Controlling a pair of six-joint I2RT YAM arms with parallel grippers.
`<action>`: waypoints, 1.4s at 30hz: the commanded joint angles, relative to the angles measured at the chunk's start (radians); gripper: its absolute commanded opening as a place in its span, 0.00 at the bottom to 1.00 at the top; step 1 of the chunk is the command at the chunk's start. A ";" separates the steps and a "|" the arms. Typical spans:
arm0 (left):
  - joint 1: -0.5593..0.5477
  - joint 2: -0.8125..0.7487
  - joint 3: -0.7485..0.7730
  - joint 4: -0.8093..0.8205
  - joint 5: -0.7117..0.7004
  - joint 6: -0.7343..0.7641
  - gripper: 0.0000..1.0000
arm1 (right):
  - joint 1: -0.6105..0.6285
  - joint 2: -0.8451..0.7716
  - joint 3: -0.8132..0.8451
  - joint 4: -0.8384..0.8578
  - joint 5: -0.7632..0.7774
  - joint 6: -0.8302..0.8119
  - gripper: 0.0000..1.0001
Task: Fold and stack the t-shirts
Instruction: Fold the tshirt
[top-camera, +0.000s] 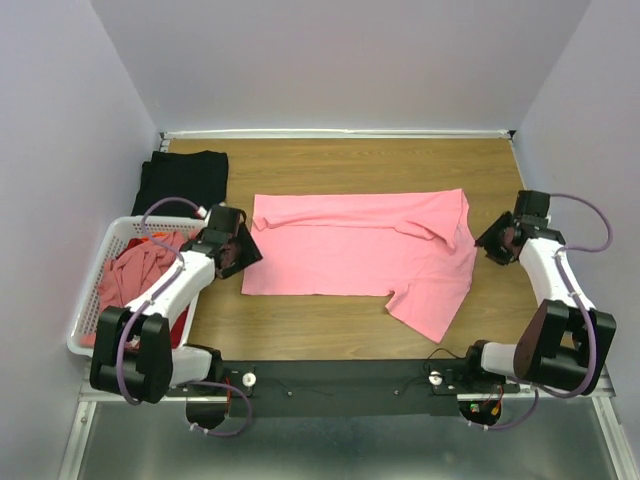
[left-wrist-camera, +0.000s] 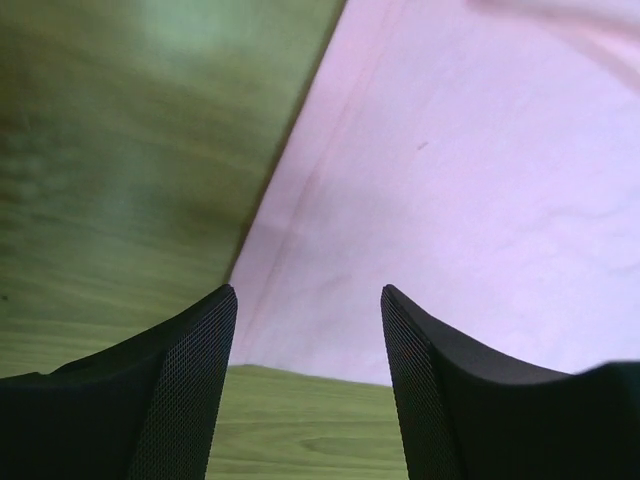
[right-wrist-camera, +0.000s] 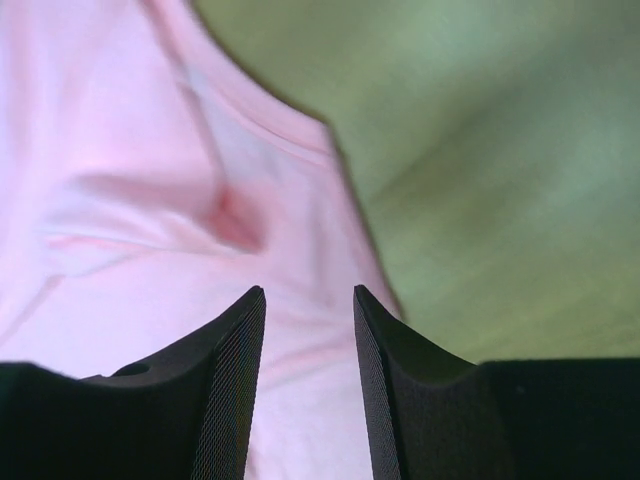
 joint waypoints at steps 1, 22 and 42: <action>0.012 -0.023 0.131 -0.001 -0.073 0.017 0.69 | -0.003 0.026 0.082 0.153 -0.209 -0.074 0.49; 0.058 0.752 0.891 0.081 -0.013 0.197 0.43 | -0.003 0.708 0.596 0.391 -0.444 -0.154 0.44; 0.042 0.861 0.926 0.050 -0.065 0.169 0.40 | -0.003 0.816 0.656 0.391 -0.449 -0.153 0.44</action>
